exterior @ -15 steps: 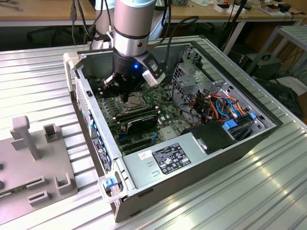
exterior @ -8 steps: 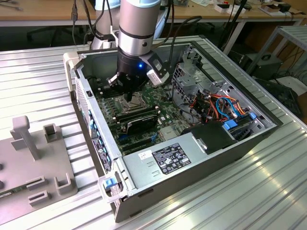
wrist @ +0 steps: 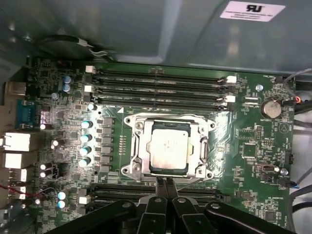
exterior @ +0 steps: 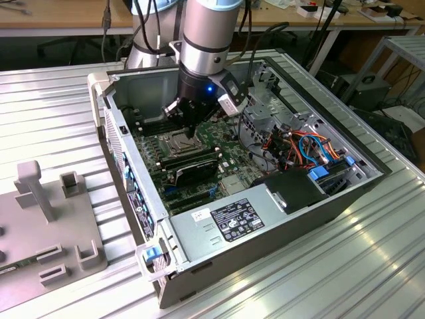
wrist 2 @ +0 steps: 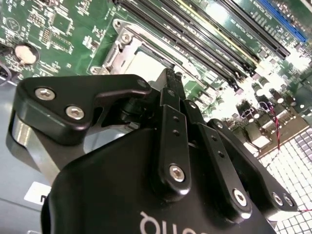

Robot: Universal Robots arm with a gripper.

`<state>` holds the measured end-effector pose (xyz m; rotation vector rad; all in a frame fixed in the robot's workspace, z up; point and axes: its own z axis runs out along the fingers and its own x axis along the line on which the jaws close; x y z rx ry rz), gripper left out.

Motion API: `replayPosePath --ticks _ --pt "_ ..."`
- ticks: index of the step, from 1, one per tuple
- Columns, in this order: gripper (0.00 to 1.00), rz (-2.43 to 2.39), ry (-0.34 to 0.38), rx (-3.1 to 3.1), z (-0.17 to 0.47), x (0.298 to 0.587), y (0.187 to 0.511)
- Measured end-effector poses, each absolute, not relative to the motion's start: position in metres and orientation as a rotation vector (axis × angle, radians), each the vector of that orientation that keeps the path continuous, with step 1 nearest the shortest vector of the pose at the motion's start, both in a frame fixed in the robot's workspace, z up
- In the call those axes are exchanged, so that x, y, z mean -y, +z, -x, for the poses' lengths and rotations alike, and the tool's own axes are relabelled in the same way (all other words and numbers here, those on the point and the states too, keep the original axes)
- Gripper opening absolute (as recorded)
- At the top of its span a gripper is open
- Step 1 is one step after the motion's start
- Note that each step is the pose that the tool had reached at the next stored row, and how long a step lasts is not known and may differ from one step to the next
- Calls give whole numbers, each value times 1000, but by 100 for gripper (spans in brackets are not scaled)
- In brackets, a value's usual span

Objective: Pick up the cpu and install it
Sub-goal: 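Install the second cpu locking lever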

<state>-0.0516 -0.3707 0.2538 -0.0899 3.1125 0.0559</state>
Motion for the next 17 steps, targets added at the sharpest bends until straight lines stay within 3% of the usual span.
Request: replayPosePath --ticks 17 --pt "11 90 54 -3115 50 381 239"
